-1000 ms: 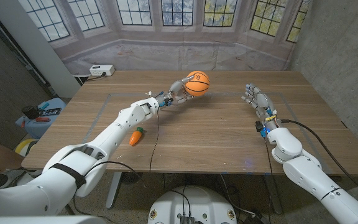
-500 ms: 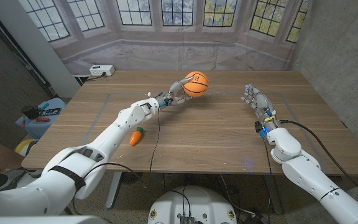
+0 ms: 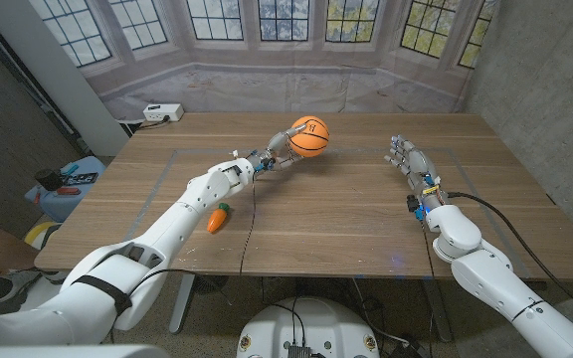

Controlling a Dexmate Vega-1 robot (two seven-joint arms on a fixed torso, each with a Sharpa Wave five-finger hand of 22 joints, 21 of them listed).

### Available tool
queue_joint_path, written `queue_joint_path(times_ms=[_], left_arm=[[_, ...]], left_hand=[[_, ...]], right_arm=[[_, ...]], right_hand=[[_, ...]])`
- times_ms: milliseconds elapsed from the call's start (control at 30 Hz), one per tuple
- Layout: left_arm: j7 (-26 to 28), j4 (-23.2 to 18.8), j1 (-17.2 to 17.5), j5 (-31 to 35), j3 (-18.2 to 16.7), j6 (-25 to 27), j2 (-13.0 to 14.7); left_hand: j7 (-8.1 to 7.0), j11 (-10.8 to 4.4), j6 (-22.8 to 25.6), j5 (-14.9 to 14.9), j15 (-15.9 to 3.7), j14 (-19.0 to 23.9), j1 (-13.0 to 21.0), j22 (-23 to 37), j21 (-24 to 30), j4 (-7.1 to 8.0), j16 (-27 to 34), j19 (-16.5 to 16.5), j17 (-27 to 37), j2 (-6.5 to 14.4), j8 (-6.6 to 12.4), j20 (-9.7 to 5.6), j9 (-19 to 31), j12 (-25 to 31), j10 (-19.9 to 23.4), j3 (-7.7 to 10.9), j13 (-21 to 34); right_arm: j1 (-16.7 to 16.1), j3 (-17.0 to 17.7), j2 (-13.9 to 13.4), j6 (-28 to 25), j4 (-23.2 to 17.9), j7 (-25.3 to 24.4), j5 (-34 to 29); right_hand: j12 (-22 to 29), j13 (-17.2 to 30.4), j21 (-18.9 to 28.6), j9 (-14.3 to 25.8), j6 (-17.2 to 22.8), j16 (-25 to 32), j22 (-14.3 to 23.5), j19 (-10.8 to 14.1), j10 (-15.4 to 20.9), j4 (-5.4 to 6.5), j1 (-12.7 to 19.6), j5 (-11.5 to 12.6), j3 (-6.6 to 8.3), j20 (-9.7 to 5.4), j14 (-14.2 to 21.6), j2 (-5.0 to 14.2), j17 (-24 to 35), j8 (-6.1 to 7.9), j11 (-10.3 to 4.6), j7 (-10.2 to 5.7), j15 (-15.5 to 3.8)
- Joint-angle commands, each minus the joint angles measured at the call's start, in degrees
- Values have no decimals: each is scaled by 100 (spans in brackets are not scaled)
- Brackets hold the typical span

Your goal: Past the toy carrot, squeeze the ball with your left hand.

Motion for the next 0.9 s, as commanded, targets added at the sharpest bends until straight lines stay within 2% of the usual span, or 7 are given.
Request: queue_joint_path(times_ms=[33, 167, 467, 800, 900], left_arm=[[383, -390, 204, -144, -81, 164, 168], [501, -561, 303, -180, -118, 207, 269], [599, -756, 367, -243, -165, 266, 438], [615, -652, 273, -290, -160, 282, 435], [562, -595, 226, -293, -143, 295, 437]], left_hand=[[-313, -363, 642, 7, -1199, 1331, 1287, 14, 108, 3, 96, 1, 115, 1088, 192, 8, 238, 71, 505, -41, 82], [-330, -419, 770, 11, -1255, 1453, 1427, 30, 201, -5, 140, -7, 158, 1037, 290, -12, 296, 117, 626, -68, 160], [-379, -441, 833, 53, -1293, 1526, 1696, 68, 379, -10, 161, -70, 241, 904, 384, -15, 379, 166, 734, -132, 326], [-374, -473, 873, 83, -1297, 1509, 1811, 98, 514, 36, 138, -120, 305, 874, 408, -5, 375, 183, 772, -178, 453], [-361, -434, 824, 97, -1290, 1469, 1814, 101, 558, 70, 121, -159, 341, 884, 387, -8, 364, 173, 751, -204, 503]], right_arm=[[25, -82, 1, -33, -39, 36, -25], [51, -138, 26, -53, -35, 40, -36], [195, -253, 73, -81, 36, 111, -28], [327, -298, 84, -125, 115, 143, -6], [366, -314, 92, -121, 151, 158, 0]], right_hand=[[23, 33, 35, 14, 53, 18, 14, 23, 28, -8, 63, 13, -2, 29, 24, 13, 22, 21, 9, 9, 14], [23, 33, 36, 14, 52, 18, 14, 26, 28, -9, 65, 13, -2, 33, 26, 12, 22, 20, 16, 9, 16], [21, 33, 36, 14, 62, 18, 14, 27, 23, -13, 73, 14, -2, 32, 29, 9, 20, 24, 13, 17, 18], [24, 34, 36, 14, 55, 20, 14, 28, 30, -6, 69, 12, -7, 33, 29, 8, 23, 21, 5, 15, 14], [21, 34, 36, 14, 57, 21, 14, 28, 22, -7, 70, 13, -7, 35, 32, 8, 23, 21, 7, 15, 15]])
